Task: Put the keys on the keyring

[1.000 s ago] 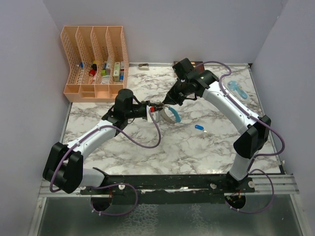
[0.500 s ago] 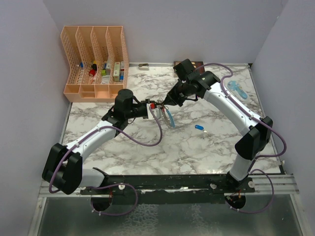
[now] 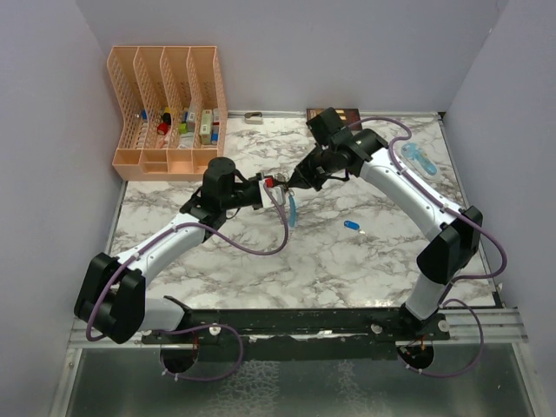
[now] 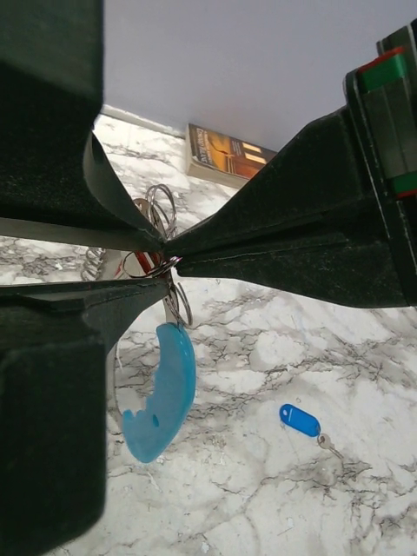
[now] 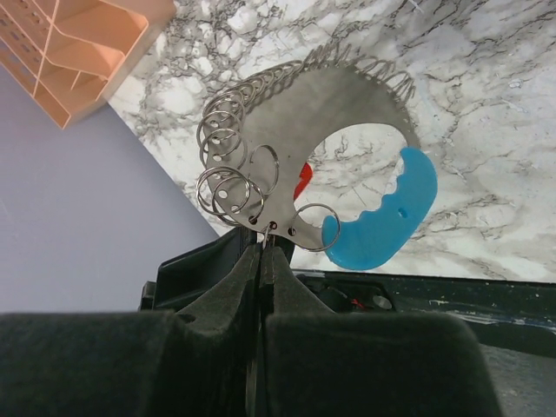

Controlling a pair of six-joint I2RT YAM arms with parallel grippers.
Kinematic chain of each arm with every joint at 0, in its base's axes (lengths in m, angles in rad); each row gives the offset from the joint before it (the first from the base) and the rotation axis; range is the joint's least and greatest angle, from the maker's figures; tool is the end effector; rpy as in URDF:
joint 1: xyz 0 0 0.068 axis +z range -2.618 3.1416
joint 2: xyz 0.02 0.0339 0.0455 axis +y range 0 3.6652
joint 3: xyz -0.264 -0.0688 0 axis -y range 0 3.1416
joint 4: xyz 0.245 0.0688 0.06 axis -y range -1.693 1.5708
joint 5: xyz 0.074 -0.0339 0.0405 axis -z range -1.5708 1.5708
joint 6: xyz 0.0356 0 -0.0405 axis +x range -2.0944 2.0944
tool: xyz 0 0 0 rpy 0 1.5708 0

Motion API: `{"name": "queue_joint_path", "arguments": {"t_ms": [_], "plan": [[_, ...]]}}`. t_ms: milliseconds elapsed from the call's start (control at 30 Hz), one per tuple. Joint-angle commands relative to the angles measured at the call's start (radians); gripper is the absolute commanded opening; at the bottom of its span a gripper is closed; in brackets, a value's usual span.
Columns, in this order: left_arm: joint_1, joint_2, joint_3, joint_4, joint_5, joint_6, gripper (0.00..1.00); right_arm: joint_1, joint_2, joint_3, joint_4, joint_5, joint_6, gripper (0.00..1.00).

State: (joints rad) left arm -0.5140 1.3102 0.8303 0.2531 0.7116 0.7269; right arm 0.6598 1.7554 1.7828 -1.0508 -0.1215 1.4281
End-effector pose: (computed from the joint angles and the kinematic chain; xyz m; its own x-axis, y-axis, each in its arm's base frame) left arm 0.2458 -0.1655 0.2860 0.4694 0.3130 -0.8257 0.8224 0.1855 0.5378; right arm 0.2886 0.2294 0.3463 -0.7475 0.6636 0.0284 0.5742 0.6241 0.5299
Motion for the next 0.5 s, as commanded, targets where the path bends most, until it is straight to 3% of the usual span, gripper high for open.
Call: {"name": "queue_joint_path", "arguments": {"t_ms": [0, 200, 467], "plan": [[-0.011, -0.022, 0.043, 0.049, -0.02, -0.023, 0.19, 0.011, -0.038, -0.004, 0.037, -0.041, 0.019, 0.01], [-0.012, -0.022, 0.045, 0.046, -0.035, -0.027, 0.01, 0.01, -0.043, -0.009, 0.037, -0.039, 0.02, 0.01], [-0.012, -0.022, 0.065, 0.012, -0.013, -0.004, 0.0, 0.011, -0.08, -0.096, 0.089, -0.037, 0.015, 0.01]]}}
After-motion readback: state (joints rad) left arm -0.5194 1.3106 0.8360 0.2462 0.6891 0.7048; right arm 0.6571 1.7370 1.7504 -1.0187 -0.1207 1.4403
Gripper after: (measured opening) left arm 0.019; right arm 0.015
